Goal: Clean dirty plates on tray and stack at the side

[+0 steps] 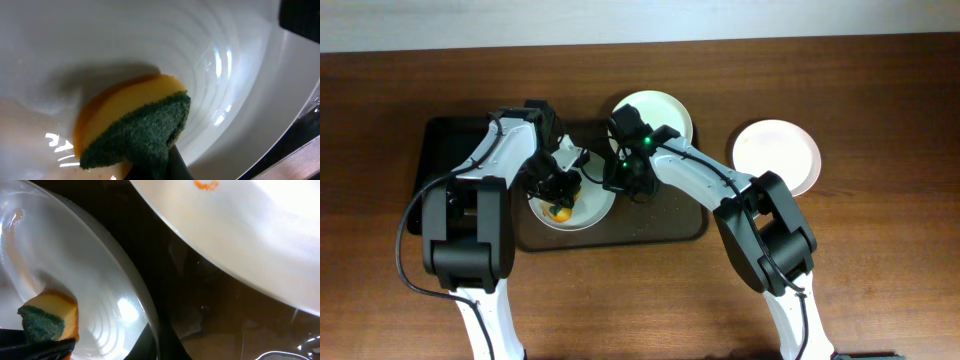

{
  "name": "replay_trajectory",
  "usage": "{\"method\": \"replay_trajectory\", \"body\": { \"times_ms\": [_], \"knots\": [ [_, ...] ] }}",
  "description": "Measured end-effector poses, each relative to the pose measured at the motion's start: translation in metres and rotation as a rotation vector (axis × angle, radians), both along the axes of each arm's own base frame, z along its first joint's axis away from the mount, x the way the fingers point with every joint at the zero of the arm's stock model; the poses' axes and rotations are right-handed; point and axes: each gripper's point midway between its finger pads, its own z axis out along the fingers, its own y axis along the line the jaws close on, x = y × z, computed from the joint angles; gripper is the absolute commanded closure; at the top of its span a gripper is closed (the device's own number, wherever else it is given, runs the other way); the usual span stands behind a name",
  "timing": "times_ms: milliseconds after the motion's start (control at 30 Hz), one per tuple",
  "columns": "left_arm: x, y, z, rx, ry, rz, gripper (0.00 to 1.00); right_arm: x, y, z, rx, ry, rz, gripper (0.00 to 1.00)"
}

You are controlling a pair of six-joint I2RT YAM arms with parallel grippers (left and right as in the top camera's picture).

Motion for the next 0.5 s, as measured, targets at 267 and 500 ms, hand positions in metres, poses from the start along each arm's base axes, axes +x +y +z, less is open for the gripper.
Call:
{"method": "replay_trajectory", "body": {
  "times_ms": [267, 500],
  "knots": [
    [0.015, 0.004, -0.003, 0.049, -0.052, 0.073, 0.99, 0.001, 0.000, 0.000, 0.002, -0.002, -0.003, 0.96],
    [0.081, 0.010, 0.000, 0.100, -0.307, 0.207, 0.99, 0.001, 0.001, 0.000, 0.003, -0.001, -0.009, 0.96]
  ]
}}
